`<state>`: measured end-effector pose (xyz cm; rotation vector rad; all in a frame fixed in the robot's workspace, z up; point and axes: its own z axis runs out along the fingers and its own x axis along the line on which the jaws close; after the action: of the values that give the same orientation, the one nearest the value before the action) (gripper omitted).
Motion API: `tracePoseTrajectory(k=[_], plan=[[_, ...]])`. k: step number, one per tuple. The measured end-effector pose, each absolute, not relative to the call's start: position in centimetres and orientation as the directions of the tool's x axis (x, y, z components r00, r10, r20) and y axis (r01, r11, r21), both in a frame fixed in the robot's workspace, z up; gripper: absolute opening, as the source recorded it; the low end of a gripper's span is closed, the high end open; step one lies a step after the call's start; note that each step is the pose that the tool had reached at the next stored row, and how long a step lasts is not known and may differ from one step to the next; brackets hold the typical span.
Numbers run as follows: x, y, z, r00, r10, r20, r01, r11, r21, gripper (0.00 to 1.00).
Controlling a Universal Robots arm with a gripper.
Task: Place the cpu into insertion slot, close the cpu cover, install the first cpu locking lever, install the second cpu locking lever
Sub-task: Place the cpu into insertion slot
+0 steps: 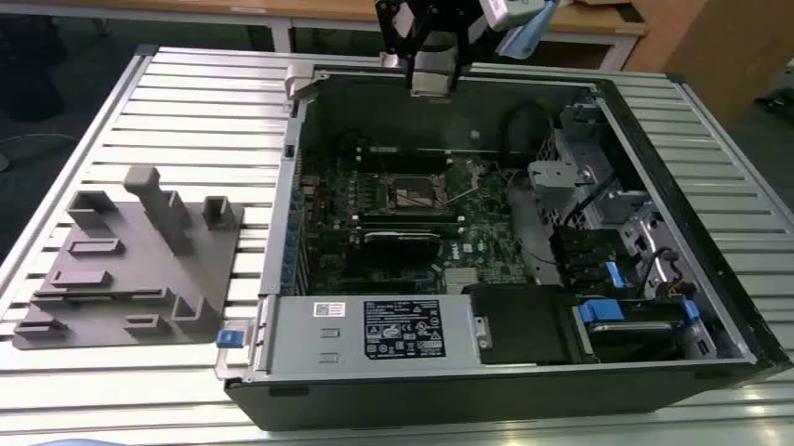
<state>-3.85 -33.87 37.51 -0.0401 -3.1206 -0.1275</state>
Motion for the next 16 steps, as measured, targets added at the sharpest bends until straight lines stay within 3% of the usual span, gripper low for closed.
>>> tracePoseTrajectory(k=[16], plan=[[-3.85, -33.86, 37.08, -1.000, 0.025, 0.018, 0.026, 0.996, 0.080, 0.54]])
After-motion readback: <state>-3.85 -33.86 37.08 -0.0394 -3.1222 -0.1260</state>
